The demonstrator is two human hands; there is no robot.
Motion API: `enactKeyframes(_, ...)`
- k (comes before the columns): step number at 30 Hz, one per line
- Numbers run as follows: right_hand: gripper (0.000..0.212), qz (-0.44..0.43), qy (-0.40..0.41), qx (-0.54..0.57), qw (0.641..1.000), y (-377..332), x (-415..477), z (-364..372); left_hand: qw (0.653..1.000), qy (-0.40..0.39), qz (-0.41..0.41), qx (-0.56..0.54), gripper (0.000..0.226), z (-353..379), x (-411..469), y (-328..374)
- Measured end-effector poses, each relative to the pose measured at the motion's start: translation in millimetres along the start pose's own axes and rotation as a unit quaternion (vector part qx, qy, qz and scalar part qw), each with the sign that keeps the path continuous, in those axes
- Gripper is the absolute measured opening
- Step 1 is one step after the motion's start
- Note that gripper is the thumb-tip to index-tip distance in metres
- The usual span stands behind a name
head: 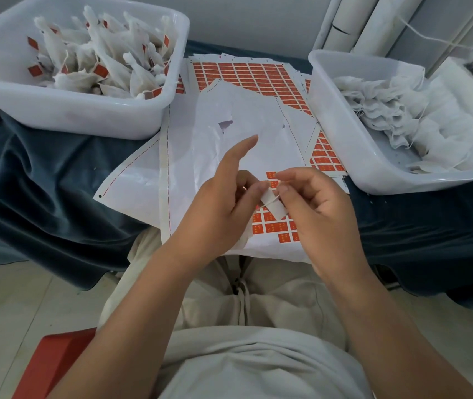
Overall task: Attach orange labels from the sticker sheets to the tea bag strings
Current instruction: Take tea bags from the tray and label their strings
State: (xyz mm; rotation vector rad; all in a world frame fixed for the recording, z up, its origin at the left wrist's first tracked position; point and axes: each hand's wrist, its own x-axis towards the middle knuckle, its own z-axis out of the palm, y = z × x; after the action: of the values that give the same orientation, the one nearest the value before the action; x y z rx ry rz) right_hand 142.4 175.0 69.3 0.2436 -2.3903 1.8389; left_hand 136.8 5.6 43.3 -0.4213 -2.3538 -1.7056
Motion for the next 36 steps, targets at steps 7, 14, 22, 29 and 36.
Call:
enactKeyframes(7,0.028,-0.012,0.013,0.027,0.999,-5,-3,3,0.993,0.07,-0.035,-0.085,0.055,7,-1,4)
enactKeyframes(14,0.022,0.015,0.005,0.066,0.998,-3,-4,5,0.977,0.069,-0.117,-0.162,0.026,3,-1,12)
enactKeyframes(22,0.022,-0.058,0.025,0.012,0.998,-3,-6,5,0.912,-0.084,-0.302,-0.266,0.022,-9,2,14)
enactKeyframes(29,0.024,-0.076,0.016,-0.023,0.997,-2,-7,6,0.879,-0.133,-0.32,-0.329,0.043,-11,3,9)
enactKeyframes(36,0.015,-0.062,0.013,-0.005,0.998,-1,-2,1,0.876,-0.132,-0.32,-0.336,0.042,-12,3,7)
